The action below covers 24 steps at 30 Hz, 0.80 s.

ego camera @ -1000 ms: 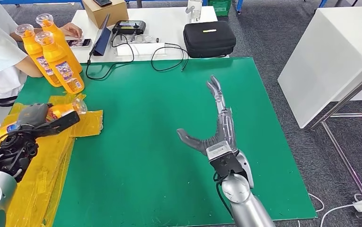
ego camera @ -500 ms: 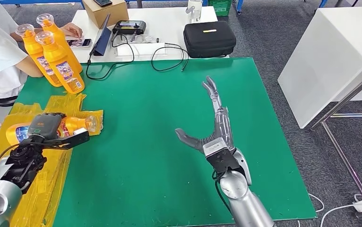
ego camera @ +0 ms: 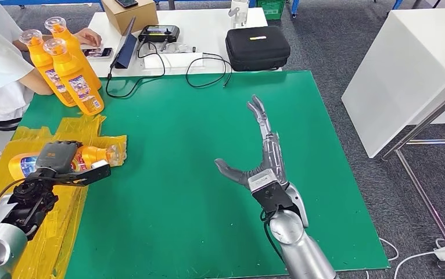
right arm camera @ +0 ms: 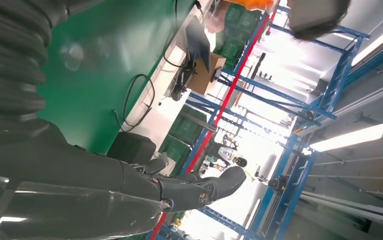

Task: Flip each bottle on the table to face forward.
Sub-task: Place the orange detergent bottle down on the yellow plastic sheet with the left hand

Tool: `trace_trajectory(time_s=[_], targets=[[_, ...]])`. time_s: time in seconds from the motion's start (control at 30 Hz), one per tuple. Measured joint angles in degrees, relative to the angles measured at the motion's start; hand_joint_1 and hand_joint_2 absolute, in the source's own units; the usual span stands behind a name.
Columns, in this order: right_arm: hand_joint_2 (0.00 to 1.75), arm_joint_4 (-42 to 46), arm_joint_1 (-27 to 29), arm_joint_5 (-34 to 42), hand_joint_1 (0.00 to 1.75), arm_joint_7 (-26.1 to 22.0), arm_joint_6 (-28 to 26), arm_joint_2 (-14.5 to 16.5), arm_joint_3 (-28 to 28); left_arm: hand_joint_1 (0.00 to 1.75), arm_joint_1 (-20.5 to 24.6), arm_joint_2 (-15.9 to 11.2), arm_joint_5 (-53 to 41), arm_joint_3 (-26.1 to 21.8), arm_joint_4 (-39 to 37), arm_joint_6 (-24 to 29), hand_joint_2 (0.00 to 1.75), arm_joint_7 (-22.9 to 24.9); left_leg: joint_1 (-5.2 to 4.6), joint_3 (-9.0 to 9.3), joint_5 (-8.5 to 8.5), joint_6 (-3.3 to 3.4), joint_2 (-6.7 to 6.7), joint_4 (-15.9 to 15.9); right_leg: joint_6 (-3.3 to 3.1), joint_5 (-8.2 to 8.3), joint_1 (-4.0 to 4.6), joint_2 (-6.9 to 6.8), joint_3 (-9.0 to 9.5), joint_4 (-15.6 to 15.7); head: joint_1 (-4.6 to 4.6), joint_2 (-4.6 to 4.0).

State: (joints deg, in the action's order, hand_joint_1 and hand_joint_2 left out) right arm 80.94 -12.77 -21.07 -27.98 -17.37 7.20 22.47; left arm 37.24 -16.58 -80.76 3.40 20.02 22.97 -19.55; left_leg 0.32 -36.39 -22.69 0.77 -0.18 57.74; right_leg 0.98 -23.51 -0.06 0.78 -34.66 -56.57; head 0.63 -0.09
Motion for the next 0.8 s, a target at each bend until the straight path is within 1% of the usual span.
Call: trace_trajectory(time_s=[0.4,0.53,0.57,0.63,0.7,0.8], targets=[[1.75,-0.3,-0.2,0.0,0.0,0.0,0.0,0.0,0.0,1.75,0.0,0.0,0.0,0.0,0.0,0.0,1.75,0.0,0.0,0.0,0.0,0.0,0.0,0.0,0.0,0.0,0.0,0.0,0.0,0.0,-0.01,0.0],[1.75,-0.4,-0.3,0.0,0.0,0.0,0.1,0.1,0.0,0.0,-0.1,0.0,-0.1,0.0,0.0,-0.3,1.75,-0.4,0.0,-0.01,0.0,0.0,0.0,0.0,0.0,0.0,0.0,0.0,0.0,0.0,-0.01,0.0],[1.75,-0.4,-0.3,0.0,0.0,0.0,0.3,0.1,0.0,0.0,-0.1,0.0,-0.3,0.1,0.0,-1.0,1.75,-1.3,0.0,-0.01,0.0,0.0,0.0,0.0,0.0,0.0,0.0,0.0,0.01,0.0,-0.01,0.0],[1.75,-0.7,-0.5,0.2,0.0,-0.1,0.7,0.2,0.2,0.0,-0.6,-0.3,-0.8,0.6,0.0,-2.6,1.75,-4.7,0.0,-0.02,0.0,0.0,0.02,0.0,0.0,0.0,0.0,0.0,0.01,0.0,0.0,0.0],[1.75,-1.2,-0.8,0.3,0.0,-0.2,1.1,0.3,0.3,0.0,-1.5,-0.6,-1.1,1.3,0.0,-3.2,1.75,-7.3,0.0,-0.01,0.0,0.0,0.02,0.0,0.0,-0.01,0.0,-0.02,-0.01,0.0,0.0,0.0],[1.75,-1.8,-1.1,0.3,0.0,-0.3,1.2,0.5,0.4,0.0,-2.1,-0.7,-1.1,1.8,0.0,-3.2,1.75,-8.1,0.0,-0.01,0.0,-0.01,-0.06,0.0,-0.01,-0.02,0.0,-0.14,0.03,0.0,-0.02,-0.01]])
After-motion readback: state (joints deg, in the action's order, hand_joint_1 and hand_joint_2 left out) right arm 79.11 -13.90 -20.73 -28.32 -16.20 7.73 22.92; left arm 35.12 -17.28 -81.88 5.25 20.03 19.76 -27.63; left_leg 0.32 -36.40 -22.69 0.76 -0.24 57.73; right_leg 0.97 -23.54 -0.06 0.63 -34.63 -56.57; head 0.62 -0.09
